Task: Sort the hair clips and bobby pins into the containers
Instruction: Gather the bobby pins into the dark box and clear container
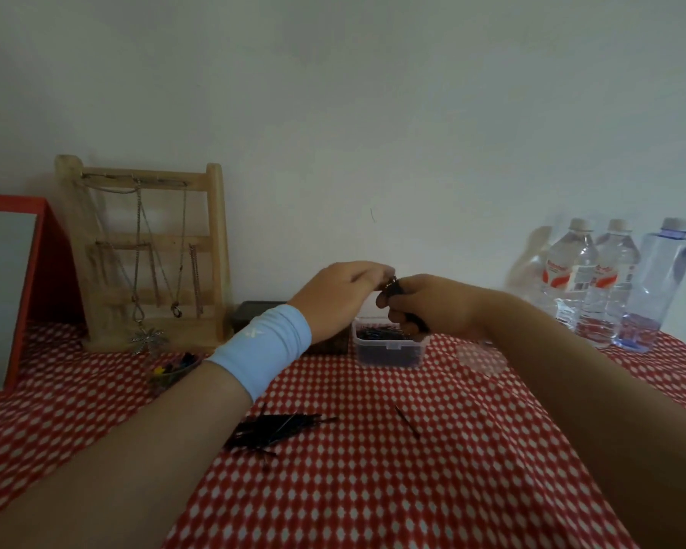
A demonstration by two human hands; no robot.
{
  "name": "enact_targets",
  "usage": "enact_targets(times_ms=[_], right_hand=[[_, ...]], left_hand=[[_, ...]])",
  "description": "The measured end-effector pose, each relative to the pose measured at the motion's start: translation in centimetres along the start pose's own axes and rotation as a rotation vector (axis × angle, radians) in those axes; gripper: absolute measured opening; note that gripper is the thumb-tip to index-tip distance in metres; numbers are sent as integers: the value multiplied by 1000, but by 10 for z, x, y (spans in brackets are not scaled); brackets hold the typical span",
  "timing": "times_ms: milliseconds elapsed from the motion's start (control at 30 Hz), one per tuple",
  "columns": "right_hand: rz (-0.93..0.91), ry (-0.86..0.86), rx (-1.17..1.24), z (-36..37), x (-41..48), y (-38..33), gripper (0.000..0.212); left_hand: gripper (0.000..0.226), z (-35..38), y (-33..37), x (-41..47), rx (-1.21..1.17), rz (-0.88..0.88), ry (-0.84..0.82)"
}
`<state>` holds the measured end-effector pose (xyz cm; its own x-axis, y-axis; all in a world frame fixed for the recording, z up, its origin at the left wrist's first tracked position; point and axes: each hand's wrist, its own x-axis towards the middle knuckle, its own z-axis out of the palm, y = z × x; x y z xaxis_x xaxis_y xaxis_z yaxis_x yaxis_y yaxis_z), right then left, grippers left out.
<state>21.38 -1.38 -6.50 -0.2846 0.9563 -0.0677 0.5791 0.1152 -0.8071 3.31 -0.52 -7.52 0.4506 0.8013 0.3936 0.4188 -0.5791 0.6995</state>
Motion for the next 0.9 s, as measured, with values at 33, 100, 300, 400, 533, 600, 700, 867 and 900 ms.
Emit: enact_targets(times_ms=[33,100,300,400,533,600,700,867,900], right_hand=[[2,-3,-52,-3,5,0,18],[-18,18,-183,-7,18,3,18],[-62,55,-657,-16,62,26,18],[-91,100,-726,-13,71,40,18],[-192,149,-746,-7,72,55,28],[-231,166,-704,-5,72,56,33],[-214,185,-601,-13,70,56,33],[-155,225,-463,-33,61,62,27],[-141,227,-478,-35,60,65,26]], left_hand=[[37,-3,-2,5,-10,-9,25],[34,-8,-9,14,50,-15,37],[36,1,-37,37,272,-92,-58],[41,7,-53,41,278,-132,-58],[39,17,-67,45,410,-141,-107],[37,20,-68,44,458,-118,-125],[35,28,-66,42,458,-58,-156],[44,36,-71,42,484,-35,-248],[46,38,-72,43,546,-30,-297]])
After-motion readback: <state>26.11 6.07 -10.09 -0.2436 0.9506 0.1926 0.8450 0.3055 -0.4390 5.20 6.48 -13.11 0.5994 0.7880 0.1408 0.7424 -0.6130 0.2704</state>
